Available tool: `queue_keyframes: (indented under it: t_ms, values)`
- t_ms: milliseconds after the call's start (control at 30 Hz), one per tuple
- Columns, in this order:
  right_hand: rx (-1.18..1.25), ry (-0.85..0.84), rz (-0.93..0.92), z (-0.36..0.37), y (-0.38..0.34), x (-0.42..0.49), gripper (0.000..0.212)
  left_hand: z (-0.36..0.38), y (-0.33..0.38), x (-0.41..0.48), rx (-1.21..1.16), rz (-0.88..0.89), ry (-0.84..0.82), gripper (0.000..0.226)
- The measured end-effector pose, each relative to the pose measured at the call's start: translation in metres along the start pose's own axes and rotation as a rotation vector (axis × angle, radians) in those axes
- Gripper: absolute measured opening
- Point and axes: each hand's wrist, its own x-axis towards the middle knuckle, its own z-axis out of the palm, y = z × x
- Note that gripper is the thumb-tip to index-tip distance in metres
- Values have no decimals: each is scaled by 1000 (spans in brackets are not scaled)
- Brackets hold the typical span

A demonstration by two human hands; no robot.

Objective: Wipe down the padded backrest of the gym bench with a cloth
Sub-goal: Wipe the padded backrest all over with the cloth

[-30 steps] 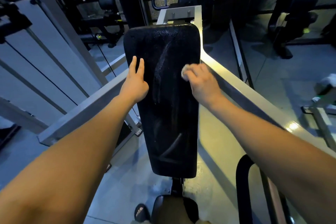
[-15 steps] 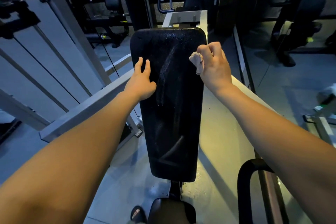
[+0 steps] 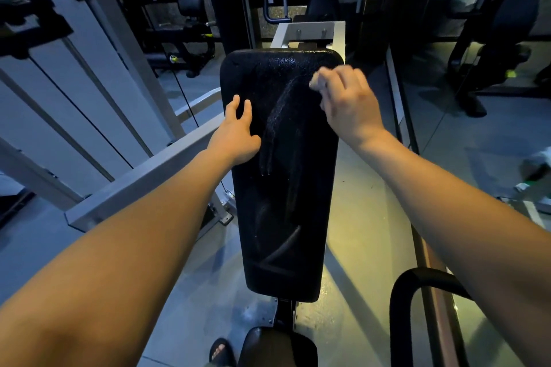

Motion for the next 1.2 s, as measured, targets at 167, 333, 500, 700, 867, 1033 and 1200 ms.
queue_keyframes:
  t_ms: [167, 333, 500, 700, 867, 1033, 1200]
  values:
    - [-72, 2, 130, 14, 7, 35, 29, 5, -1, 1, 11, -8, 19, 87]
    - [-8, -167, -65, 31, -13, -36, 23, 6, -1, 2, 16, -12, 23, 88]
    - [-9, -266, -181, 26, -11, -40, 27, 5, -1, 2, 23, 6, 19, 90]
    - [-42, -25, 18, 26, -10, 34, 26, 9, 0, 2, 50, 8, 45, 94]
    - [-34, -250, -400, 35, -23, -16, 18, 9, -4, 5, 87, 15, 50, 96]
    - [-101, -104, -182, 28, -6, 46, 27, 8, -7, 3, 74, 21, 49, 95]
    - [16, -195, -197, 38, -38, 11, 22, 9, -8, 4, 75, 31, 53, 96]
